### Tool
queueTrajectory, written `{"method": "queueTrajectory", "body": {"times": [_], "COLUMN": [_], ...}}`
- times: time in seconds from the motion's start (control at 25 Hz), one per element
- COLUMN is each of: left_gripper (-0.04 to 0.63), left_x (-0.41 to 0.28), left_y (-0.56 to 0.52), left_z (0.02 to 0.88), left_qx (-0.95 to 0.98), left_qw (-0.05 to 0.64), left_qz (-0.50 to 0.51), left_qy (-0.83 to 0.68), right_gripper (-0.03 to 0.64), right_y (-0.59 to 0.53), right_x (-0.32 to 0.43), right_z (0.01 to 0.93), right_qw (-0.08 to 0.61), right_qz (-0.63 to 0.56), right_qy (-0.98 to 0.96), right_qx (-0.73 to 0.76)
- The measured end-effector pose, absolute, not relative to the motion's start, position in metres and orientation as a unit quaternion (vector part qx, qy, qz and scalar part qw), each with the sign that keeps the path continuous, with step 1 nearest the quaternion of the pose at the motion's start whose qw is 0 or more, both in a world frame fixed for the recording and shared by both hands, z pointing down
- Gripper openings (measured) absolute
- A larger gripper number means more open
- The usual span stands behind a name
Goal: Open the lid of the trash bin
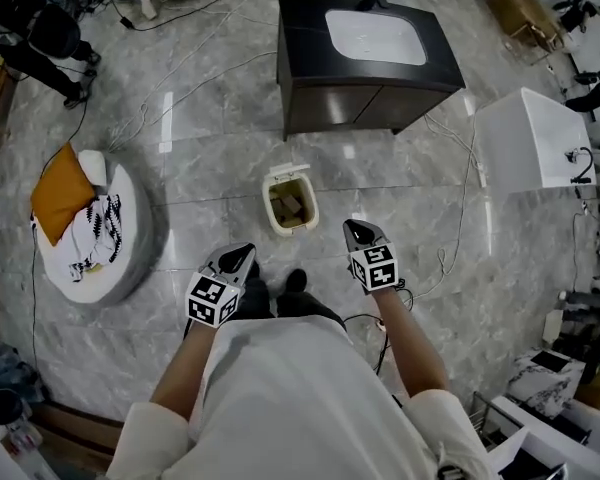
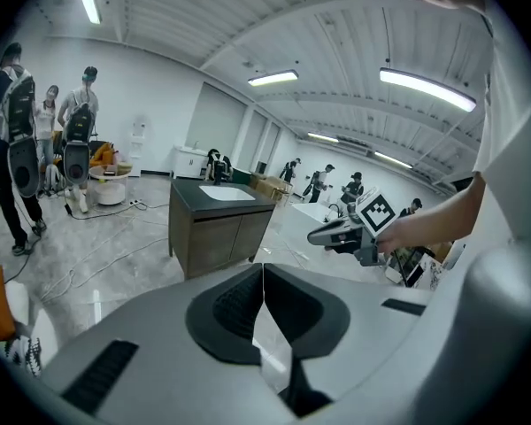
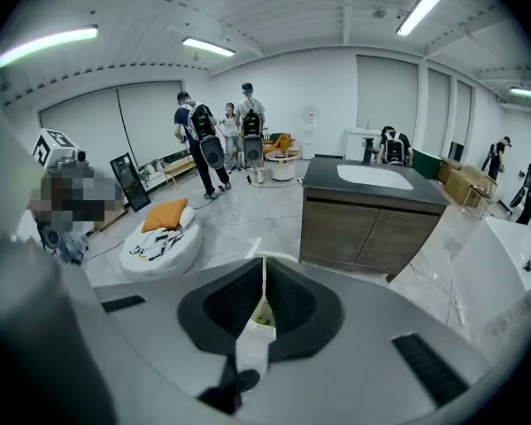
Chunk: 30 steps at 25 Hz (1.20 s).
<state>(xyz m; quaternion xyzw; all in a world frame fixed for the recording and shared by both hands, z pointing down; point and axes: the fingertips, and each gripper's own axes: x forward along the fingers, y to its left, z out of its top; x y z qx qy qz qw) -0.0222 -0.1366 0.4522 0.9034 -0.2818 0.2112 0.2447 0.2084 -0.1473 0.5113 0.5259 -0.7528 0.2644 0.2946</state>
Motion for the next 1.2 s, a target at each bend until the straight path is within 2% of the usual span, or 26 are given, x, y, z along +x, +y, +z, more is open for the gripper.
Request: {"method": "queueTrajectory", "body": {"times": [0.24,0.72,1.2], "left_gripper": [0.018,0.018,0.018], "left_x": [-0.031,-0.040,-0.034], "left_y": [-0.152,-0.172,-0.184], "left_z": [0.406,0.361,0.347], "left_qx": [0.910,0.913,0.918], "left_qw": [0.210,0.199,0.182], "left_qz": [0.174,0.147,0.135], "left_qy": [-0.312,-0.325,-0.325], "right_gripper": [0.037,0.035,0.032], "right_y": [-0.152,-0.143,-0.139], "right_x": [0.213,0.241,0.251], "right_z": [0.454,0.358,0.338], "right_qw": [0.269,0.188,0.174], "right_qz": [0.221,0.164,0.136], "right_qy": [-0.768,-0.767,-0.764], "right_qx": [0.538,0.591,0.606]}}
